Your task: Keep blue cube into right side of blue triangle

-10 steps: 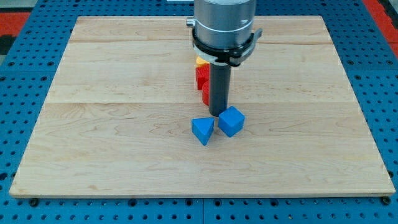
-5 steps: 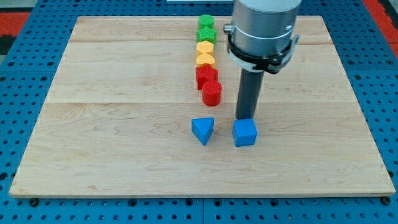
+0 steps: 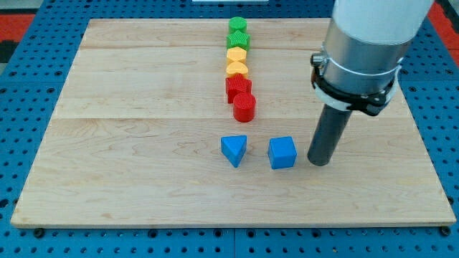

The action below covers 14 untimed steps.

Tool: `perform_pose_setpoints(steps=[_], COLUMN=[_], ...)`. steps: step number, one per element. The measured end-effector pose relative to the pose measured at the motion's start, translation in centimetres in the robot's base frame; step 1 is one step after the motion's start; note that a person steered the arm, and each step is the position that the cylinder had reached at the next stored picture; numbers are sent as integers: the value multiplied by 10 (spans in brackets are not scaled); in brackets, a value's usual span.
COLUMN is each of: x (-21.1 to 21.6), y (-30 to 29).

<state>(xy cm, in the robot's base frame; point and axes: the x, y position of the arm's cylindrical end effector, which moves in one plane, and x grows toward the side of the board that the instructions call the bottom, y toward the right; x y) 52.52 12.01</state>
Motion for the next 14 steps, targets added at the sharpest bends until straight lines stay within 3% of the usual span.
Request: perform_pose_setpoints(steps=[14], x=[-22], y=[-59])
